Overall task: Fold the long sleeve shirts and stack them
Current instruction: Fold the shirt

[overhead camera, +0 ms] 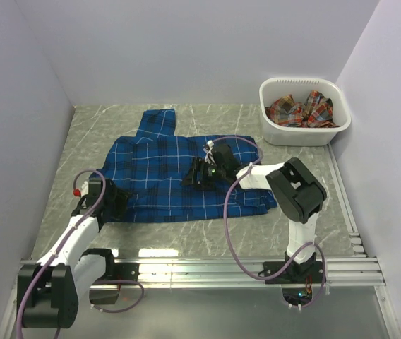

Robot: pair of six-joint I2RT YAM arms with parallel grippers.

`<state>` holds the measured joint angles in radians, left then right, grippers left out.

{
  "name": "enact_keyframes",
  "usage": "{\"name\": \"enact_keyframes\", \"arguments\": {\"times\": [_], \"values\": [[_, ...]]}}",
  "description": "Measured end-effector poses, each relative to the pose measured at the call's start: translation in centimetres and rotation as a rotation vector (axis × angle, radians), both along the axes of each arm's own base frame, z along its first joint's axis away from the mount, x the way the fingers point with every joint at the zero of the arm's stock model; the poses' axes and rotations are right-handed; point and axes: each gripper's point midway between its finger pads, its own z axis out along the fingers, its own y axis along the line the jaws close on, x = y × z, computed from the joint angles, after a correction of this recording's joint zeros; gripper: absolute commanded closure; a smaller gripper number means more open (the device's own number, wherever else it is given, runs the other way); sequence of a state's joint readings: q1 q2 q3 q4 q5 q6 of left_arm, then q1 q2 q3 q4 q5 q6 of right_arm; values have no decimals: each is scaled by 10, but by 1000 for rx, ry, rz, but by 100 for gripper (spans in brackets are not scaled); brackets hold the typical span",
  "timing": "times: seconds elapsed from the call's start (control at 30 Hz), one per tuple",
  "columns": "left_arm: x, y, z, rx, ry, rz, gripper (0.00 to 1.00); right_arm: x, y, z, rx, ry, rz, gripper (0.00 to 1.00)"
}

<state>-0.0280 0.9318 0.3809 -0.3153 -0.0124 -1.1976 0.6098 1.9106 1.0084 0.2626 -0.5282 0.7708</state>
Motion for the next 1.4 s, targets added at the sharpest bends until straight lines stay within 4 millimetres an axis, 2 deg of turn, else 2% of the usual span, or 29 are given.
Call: {"name": "enact_keyframes", "arguments": {"times": [0.17, 0.37, 0.57, 0.7, 0.87, 1.0, 1.1, 1.17, 1.23, 1.4], "values": [[-2, 16, -14, 4, 32, 81, 38, 3, -3, -11, 15, 34, -25, 27], [-1, 39, -16, 25, 31, 188, 38, 10, -24, -14, 60, 78, -74, 27], [-2, 43, -14, 31, 44, 202, 34, 14, -45, -10, 25, 72, -116, 27], [-1, 44, -3, 49, 57, 182, 32, 13, -52, 2, -2, 45, -119, 27], [20, 32, 37, 50, -18, 116, 32, 17, -51, 28, 18, -15, -109, 27], [31, 1, 62, 28, -96, 6, 34, 24, -47, 40, 36, -44, -109, 28], [36, -18, 68, -4, -134, -62, 34, 27, -47, 38, 39, -46, -113, 28], [42, -25, 69, -21, -150, -86, 34, 30, -50, 31, 34, -30, -127, 28], [47, -27, 59, -24, -126, -93, 34, 35, -59, 22, 29, -12, -154, 28], [41, -23, 23, 10, -15, -95, 32, 38, -106, -11, -75, 49, -252, 27]]}}
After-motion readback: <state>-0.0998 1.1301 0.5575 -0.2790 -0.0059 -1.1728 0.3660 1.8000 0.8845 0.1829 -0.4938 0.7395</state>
